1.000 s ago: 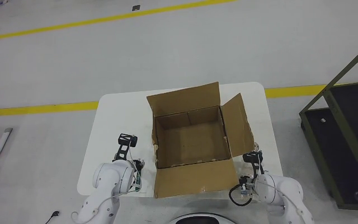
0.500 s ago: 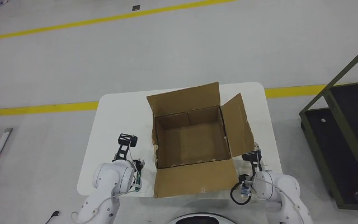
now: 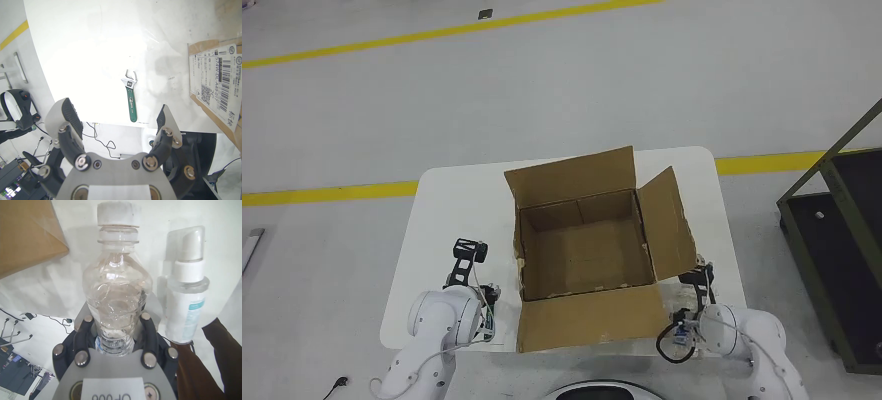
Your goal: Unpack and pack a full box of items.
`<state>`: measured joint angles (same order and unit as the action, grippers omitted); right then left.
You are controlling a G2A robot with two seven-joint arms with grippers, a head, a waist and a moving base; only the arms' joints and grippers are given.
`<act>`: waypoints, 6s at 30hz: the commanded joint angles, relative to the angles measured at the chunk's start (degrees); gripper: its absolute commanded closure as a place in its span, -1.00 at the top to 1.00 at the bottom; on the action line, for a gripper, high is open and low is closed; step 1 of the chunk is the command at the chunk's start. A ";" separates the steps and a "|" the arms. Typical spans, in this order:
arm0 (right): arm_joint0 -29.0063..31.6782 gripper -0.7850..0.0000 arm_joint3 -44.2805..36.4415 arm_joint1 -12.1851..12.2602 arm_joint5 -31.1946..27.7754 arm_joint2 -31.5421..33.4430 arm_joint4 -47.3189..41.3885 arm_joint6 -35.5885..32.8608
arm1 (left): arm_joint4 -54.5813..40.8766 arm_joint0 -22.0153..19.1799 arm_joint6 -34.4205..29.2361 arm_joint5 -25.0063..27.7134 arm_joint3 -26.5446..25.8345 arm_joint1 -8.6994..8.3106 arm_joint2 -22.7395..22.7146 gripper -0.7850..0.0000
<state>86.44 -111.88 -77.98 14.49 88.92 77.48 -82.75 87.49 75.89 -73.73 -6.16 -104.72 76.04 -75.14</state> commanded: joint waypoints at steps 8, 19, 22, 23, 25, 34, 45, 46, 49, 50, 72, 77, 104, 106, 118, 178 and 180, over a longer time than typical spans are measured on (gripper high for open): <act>3.91 -1.00 -14.15 0.61 1.82 10.54 -4.58 -1.49 | 0.00 0.00 0.00 0.00 0.00 0.00 0.00 1.00; 0.50 -1.00 -22.77 1.51 -4.89 23.69 -25.51 0.40 | 0.00 0.00 0.00 0.00 0.00 0.00 0.00 1.00; -1.78 -1.00 -22.77 1.95 -7.73 25.70 -31.91 0.45 | 0.00 0.00 0.00 0.00 0.00 0.00 0.00 1.00; -2.41 -1.00 -22.77 2.08 -8.51 26.03 -34.18 0.34 | 0.00 0.00 0.00 0.00 0.00 0.00 0.00 1.00; -3.39 -1.00 -22.77 2.37 -9.73 26.05 -37.42 0.18 | 0.00 0.00 0.00 0.00 0.00 0.00 0.00 1.00; -5.99 -1.00 -22.77 3.19 -9.81 15.62 -40.74 2.97 | 0.00 0.00 0.00 0.00 0.00 0.00 0.00 1.00; -6.20 -1.00 -22.77 3.83 -4.22 -0.55 -25.89 6.38 | 0.00 0.00 0.00 0.00 0.00 0.00 0.00 1.00; -6.40 -1.00 -22.77 3.85 -3.61 -2.17 -24.17 6.47 | 0.00 0.00 0.00 0.00 0.00 0.00 0.00 1.00; -6.71 -1.00 -22.77 3.89 -2.37 -4.36 -21.16 6.63 | 0.00 0.00 0.00 0.00 0.00 0.00 0.00 1.00; -6.71 -1.00 -22.77 3.89 -2.37 -4.36 -21.16 6.63 | 0.00 0.00 0.00 0.00 0.00 0.00 0.00 1.00; -18.44 -1.00 -3.66 2.50 -3.14 -17.64 -23.32 20.10 | 0.00 0.00 0.00 0.00 0.00 0.00 0.00 1.00; -25.74 -1.00 8.27 0.93 -2.71 -24.88 -28.44 23.68 | 0.00 0.00 0.00 0.00 0.00 0.00 0.00 1.00; -40.27 -1.00 39.09 -4.73 1.89 -41.64 -34.43 27.12 | 0.00 0.00 0.00 0.00 0.00 0.00 0.00 1.00; -40.63 -1.00 40.15 -4.99 2.23 -42.18 -34.27 26.98 | 0.00 0.00 0.00 0.00 0.00 0.00 0.00 1.00; -41.73 0.80 44.82 -6.32 2.62 -44.27 -34.11 27.88 | 0.00 0.00 0.00 0.00 0.00 0.00 0.00 1.00; 4.12 -1.00 -19.46 7.87 -18.76 5.16 -1.42 -5.25 | 0.00 0.00 0.00 0.00 0.00 0.00 0.00 1.00; 4.12 -1.00 -19.46 7.87 -18.76 5.16 -1.42 -5.25 | 0.00 0.00 0.00 0.00 0.00 0.00 0.00 1.00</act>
<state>90.56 -131.32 -70.09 -4.23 94.04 76.07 -88.00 87.49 75.89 -73.73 -6.16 -104.72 76.04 -75.14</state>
